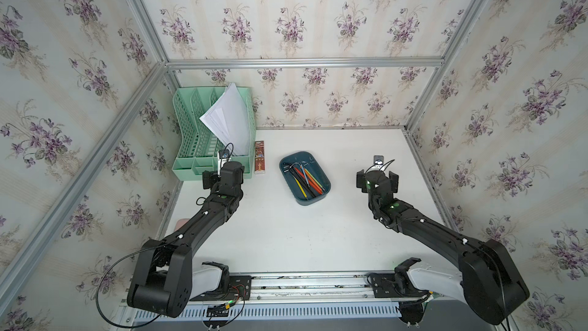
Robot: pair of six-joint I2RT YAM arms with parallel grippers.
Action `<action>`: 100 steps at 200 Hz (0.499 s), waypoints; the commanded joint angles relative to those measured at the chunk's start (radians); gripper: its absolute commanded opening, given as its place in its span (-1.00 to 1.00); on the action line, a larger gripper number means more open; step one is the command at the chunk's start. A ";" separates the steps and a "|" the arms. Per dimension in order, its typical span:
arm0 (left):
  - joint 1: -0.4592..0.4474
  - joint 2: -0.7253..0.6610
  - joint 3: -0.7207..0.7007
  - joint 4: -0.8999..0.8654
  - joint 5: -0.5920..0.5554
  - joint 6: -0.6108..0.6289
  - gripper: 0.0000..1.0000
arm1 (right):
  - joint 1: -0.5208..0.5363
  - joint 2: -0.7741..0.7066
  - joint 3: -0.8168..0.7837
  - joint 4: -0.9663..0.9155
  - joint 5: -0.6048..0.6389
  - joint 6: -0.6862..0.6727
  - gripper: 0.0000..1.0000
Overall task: Put the hex key on the desktop into the storage box
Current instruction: Reset both arms
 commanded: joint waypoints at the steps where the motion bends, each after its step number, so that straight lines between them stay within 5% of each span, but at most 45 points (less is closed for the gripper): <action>1: 0.055 -0.014 -0.069 0.179 0.073 0.004 0.99 | -0.074 -0.067 -0.111 0.291 -0.142 -0.029 1.00; 69: 0.090 -0.006 -0.114 0.299 0.187 0.012 0.98 | -0.185 0.073 -0.252 0.615 -0.126 -0.102 1.00; 100: 0.094 -0.008 -0.101 0.270 0.334 -0.028 0.98 | -0.195 0.167 -0.279 0.747 -0.112 -0.114 1.00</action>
